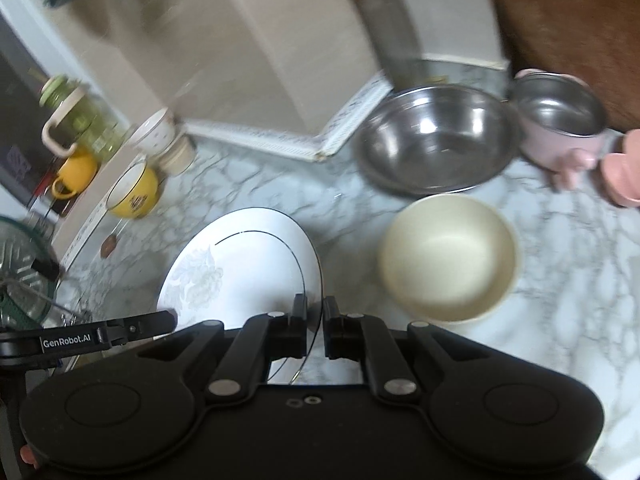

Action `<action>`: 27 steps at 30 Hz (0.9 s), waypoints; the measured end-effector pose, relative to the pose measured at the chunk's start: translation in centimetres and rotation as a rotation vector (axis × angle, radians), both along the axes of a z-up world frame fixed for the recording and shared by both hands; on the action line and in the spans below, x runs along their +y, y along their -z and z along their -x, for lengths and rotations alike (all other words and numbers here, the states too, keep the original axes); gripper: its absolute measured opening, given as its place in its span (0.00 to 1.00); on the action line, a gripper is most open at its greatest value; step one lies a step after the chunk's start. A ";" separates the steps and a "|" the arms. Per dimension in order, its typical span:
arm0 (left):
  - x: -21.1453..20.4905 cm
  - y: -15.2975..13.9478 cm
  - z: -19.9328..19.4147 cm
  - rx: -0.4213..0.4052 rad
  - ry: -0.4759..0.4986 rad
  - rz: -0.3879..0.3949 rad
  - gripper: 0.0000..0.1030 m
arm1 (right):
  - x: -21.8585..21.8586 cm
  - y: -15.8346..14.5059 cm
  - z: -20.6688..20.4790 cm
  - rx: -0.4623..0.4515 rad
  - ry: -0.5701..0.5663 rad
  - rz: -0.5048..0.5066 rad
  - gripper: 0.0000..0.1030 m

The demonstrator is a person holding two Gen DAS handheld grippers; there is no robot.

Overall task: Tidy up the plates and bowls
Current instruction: 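Carry the small white plate over and lower it onto the large plate, then open both grippers and lift them away from the stacked plates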

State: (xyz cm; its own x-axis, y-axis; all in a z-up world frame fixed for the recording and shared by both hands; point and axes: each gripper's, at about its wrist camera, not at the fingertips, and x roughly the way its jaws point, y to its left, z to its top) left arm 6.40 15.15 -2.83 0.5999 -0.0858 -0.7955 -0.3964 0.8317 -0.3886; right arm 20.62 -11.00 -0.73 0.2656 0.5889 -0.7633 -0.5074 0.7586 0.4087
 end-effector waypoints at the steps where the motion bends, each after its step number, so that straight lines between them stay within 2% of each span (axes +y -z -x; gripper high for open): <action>1: 0.5 0.2 0.4 0.007 -0.009 0.000 0.10 | 0.6 0.2 0.2 0.001 -0.011 0.003 0.09; 14: 4.7 4.2 4.2 0.091 -0.090 0.000 0.10 | 6.4 4.2 2.9 0.099 -0.095 0.040 0.09; 21: 5.5 6.1 4.4 0.104 -0.098 0.029 0.10 | 7.4 5.3 3.3 0.112 -0.100 0.063 0.09; 27: 5.7 6.4 4.3 0.106 -0.091 0.024 0.10 | 7.8 5.9 3.5 0.124 -0.109 0.079 0.09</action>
